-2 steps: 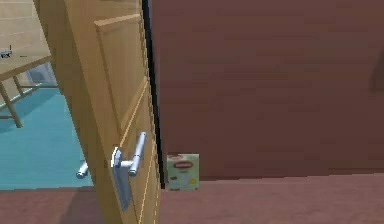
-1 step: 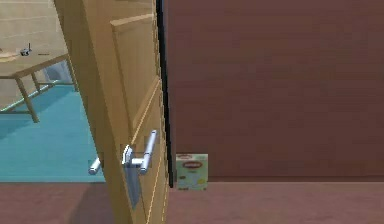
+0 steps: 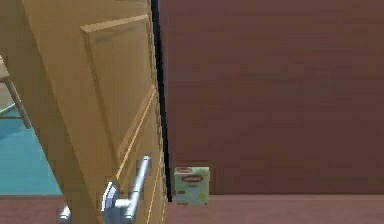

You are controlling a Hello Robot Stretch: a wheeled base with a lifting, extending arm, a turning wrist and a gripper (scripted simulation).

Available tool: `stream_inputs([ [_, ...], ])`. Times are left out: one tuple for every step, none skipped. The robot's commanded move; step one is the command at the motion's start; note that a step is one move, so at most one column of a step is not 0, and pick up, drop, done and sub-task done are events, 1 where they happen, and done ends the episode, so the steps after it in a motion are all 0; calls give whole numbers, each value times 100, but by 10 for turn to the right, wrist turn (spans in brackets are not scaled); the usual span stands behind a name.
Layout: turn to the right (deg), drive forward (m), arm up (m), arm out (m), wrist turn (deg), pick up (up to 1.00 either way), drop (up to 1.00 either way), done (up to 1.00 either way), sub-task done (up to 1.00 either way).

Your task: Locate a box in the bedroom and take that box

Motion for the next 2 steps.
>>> stream_inputs([
  [270, 0, 0, 0, 0, 0, 0, 0, 0],
  [0, 70, 0, 0, 0, 0, 0, 0, 0],
])
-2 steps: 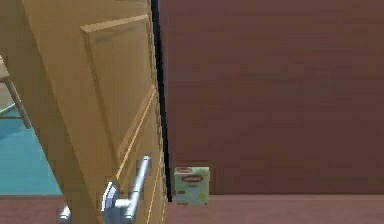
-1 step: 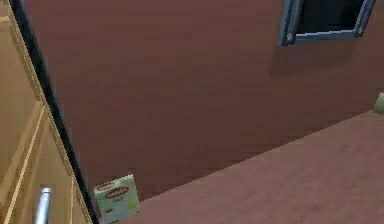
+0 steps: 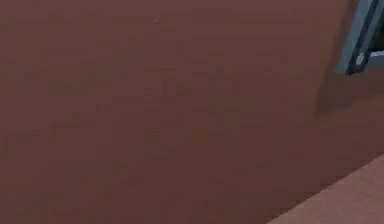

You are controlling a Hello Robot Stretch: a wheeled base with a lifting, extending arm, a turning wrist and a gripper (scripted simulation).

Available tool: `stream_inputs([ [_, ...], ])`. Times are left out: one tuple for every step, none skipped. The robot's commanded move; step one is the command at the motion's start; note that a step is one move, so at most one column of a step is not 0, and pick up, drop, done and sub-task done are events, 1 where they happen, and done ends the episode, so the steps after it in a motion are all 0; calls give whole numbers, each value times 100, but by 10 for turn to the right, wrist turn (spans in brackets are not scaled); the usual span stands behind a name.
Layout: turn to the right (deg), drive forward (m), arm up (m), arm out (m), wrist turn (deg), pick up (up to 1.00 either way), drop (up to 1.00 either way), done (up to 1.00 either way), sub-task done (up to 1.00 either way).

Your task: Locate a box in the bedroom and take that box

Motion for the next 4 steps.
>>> stream_inputs([
  [-450, 0, 0, 0, 0, 0, 0, 0, 0],
  [-450, 0, 0, 0, 0, 0, 0, 0, 0],
  [-450, 0, 0, 0, 0, 0, 0, 0, 0],
  [-90, 0, 0, 0, 0, 0, 0, 0, 0],
])
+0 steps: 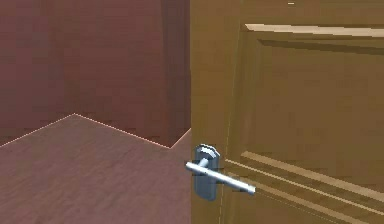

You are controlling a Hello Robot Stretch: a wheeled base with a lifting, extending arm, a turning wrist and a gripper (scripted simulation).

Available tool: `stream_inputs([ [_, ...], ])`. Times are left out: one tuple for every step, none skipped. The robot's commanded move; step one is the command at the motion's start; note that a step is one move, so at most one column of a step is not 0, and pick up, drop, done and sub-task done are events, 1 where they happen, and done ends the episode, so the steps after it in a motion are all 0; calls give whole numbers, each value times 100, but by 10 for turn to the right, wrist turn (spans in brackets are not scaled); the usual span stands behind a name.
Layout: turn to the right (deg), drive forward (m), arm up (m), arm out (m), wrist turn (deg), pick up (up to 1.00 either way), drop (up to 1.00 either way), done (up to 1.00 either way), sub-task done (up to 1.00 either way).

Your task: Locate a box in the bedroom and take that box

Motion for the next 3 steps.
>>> stream_inputs([
  [0, 0, 8, 0, 0, 0, 0, 0, 0],
  [0, 0, 0, 22, 0, 0, 0, 0, 0],
  [0, 0, 0, 0, 450, 0, 0, 0, 0],
])
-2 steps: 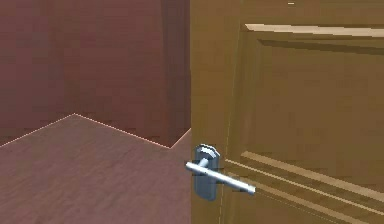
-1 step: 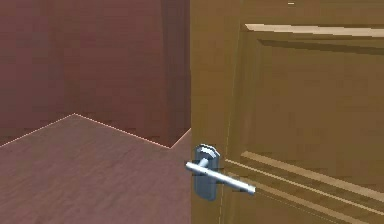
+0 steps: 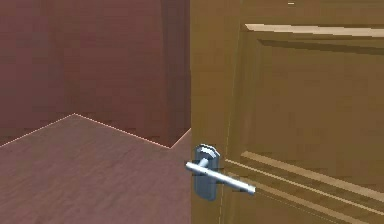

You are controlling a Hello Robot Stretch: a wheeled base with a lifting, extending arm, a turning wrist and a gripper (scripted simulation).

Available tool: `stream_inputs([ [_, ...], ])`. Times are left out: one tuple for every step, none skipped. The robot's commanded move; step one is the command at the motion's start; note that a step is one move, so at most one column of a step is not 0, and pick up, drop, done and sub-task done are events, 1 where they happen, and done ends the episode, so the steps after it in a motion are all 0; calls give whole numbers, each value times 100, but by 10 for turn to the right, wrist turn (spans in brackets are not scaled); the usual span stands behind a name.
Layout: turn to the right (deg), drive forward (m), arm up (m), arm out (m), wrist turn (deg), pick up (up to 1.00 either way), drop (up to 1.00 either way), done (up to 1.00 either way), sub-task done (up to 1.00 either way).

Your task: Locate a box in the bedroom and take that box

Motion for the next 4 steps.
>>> stream_inputs([
  [0, 0, 0, 0, 450, 0, 0, 0, 0],
  [0, 0, 0, 0, 450, 0, 0, 0, 0],
  [0, 0, 0, 0, 450, 0, 0, 0, 0],
  [0, 0, 0, 0, 180, 0, 0, 0, 0],
])
